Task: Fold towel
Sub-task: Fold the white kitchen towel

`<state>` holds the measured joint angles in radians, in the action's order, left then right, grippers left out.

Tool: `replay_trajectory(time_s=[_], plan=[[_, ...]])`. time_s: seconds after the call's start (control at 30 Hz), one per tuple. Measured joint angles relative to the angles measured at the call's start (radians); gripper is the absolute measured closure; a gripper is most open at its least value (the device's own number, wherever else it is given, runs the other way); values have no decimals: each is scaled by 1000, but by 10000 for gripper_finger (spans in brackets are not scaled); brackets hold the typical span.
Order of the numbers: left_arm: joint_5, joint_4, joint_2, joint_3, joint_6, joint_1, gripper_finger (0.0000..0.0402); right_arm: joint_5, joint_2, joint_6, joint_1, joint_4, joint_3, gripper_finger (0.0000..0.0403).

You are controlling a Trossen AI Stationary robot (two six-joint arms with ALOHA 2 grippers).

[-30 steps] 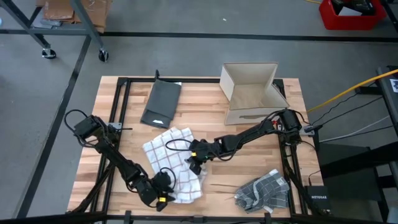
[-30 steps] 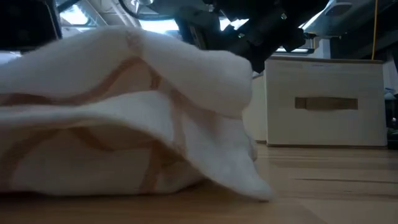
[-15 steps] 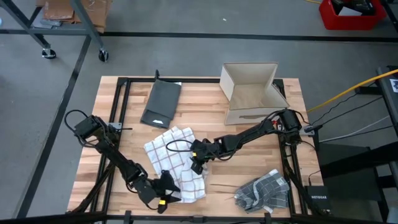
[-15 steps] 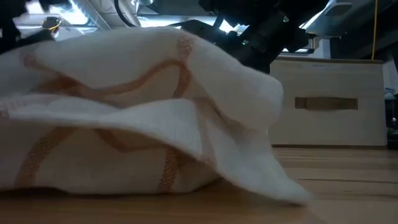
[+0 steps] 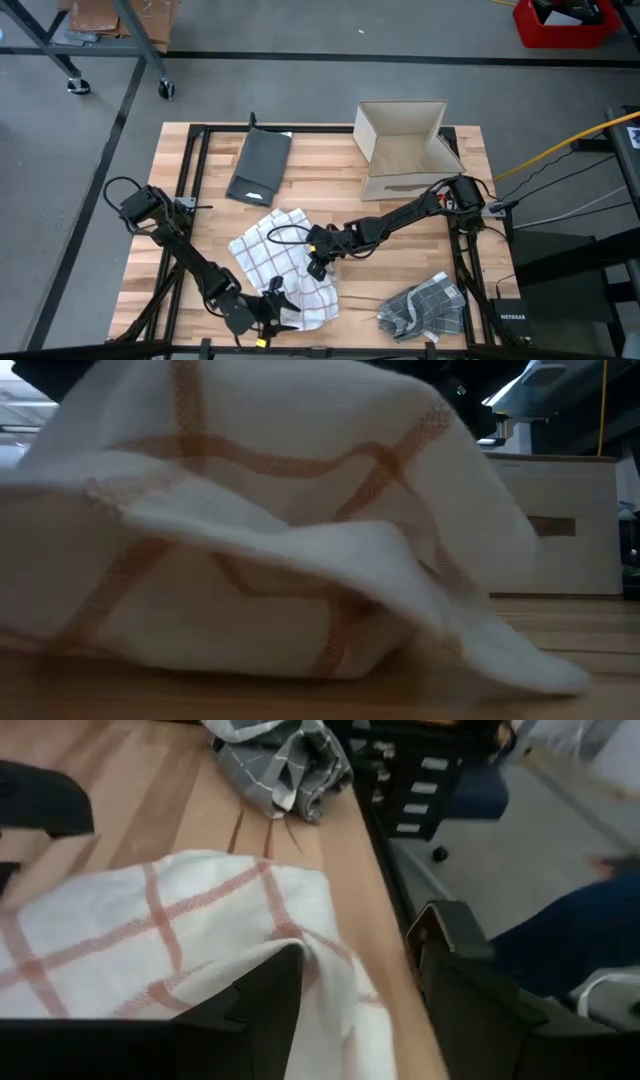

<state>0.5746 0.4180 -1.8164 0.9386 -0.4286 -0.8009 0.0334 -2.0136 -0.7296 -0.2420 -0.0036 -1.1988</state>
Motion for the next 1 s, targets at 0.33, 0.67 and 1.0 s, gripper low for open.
replay_trajectory(time_s=[0.33,0.67,1.0], plan=[[-35,-286,0,25,-215,-14,206,-24,0,0,0,0,0,398],[-121,-285,-1,24,-431,-71,206,-61,0,-1,0,-5,0,398],[24,-42,-1,50,-90,-56,206,-61,0,-1,0,-6,0,398]])
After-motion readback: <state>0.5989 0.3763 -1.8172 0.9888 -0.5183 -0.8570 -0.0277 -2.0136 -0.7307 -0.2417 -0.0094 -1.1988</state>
